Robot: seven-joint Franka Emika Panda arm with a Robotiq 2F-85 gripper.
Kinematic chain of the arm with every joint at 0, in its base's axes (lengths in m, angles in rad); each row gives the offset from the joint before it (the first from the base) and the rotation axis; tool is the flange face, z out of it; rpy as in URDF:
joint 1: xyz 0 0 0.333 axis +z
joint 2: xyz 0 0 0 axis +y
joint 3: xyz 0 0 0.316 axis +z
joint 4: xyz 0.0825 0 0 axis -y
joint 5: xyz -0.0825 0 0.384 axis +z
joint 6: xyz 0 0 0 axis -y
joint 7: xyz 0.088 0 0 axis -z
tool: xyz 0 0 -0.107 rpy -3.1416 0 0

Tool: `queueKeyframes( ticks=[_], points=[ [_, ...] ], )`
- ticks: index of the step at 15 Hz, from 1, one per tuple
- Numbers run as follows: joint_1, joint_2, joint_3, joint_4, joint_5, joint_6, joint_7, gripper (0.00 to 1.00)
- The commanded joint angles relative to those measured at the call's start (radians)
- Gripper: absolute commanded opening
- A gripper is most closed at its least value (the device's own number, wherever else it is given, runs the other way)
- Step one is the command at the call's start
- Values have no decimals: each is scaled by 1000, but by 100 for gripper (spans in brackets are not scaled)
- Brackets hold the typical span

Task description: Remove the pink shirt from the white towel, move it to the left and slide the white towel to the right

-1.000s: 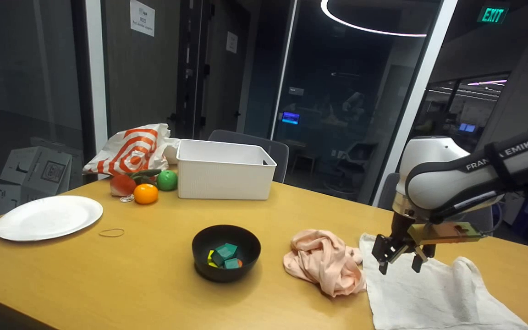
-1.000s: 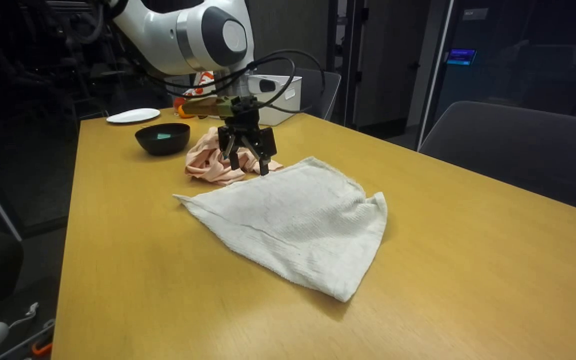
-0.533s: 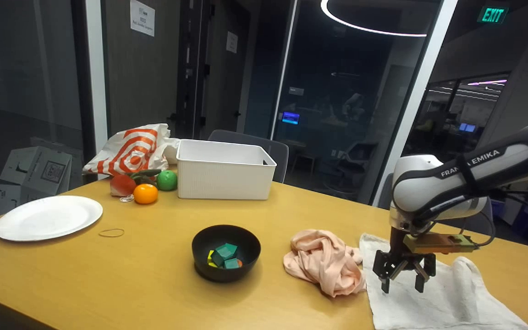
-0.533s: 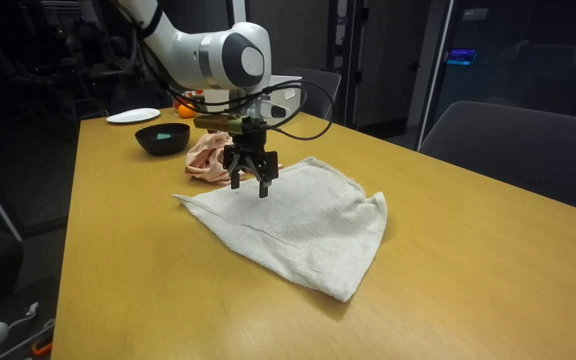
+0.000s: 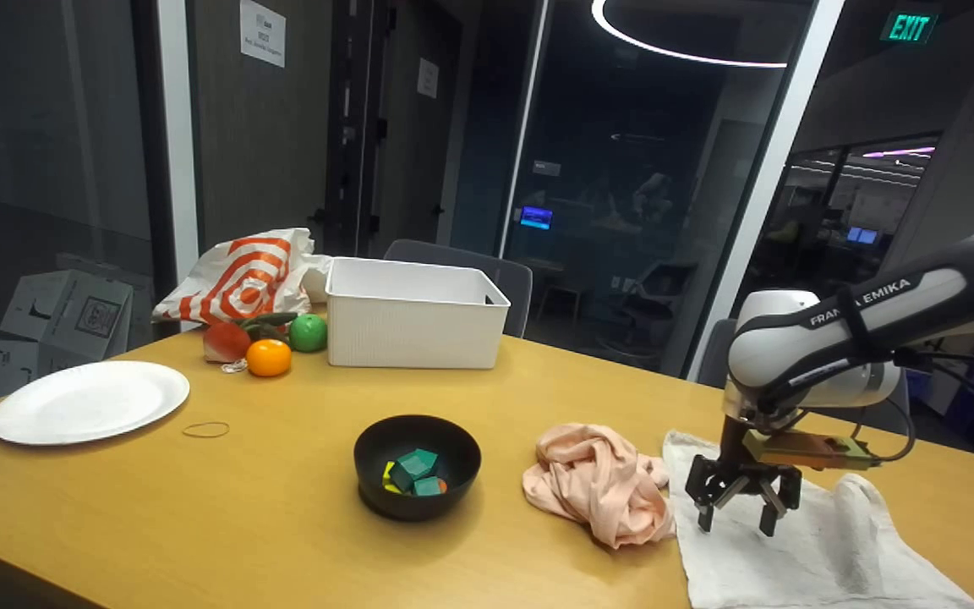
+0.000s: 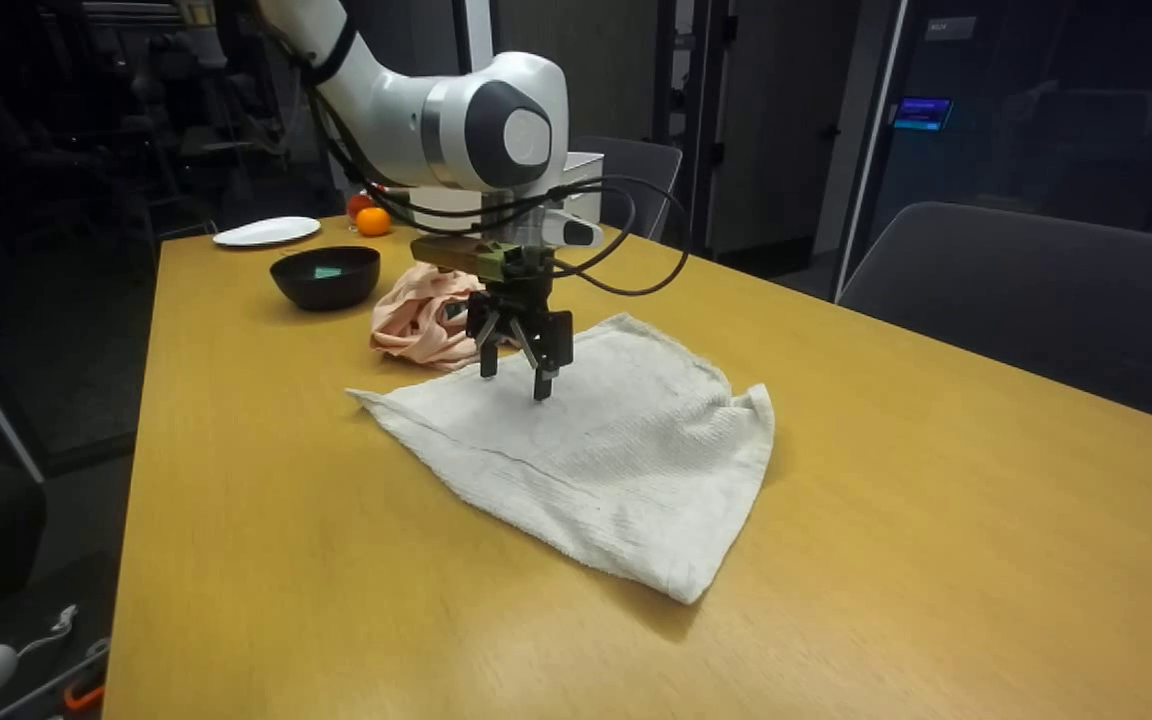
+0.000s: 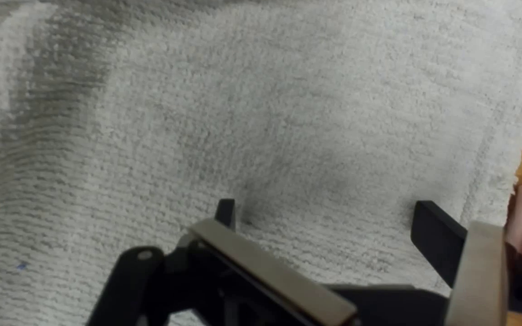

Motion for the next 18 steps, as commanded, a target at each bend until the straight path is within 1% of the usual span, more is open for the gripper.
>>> queueKeyframes(
  ticks=[1,5,6,7,8,10,11,12,13,16,18],
  points=[
    [-23,2,8,12,118,-34,-22,100],
    [-19,17,0,7,196,4,13,100],
    [-12,19,-5,0,201,43,31,100],
    [2,20,-15,-10,188,93,64,100],
    [20,19,-27,-17,149,134,94,100],
    [53,18,-56,-25,74,182,161,100],
    [66,20,-70,-22,44,170,200,75],
    [74,20,-76,-22,30,167,223,74],
    [84,18,-83,-21,14,158,248,68],
    [97,6,-86,-22,0,154,281,43],
    [104,-5,-92,-24,-14,152,297,29]
  ],
)
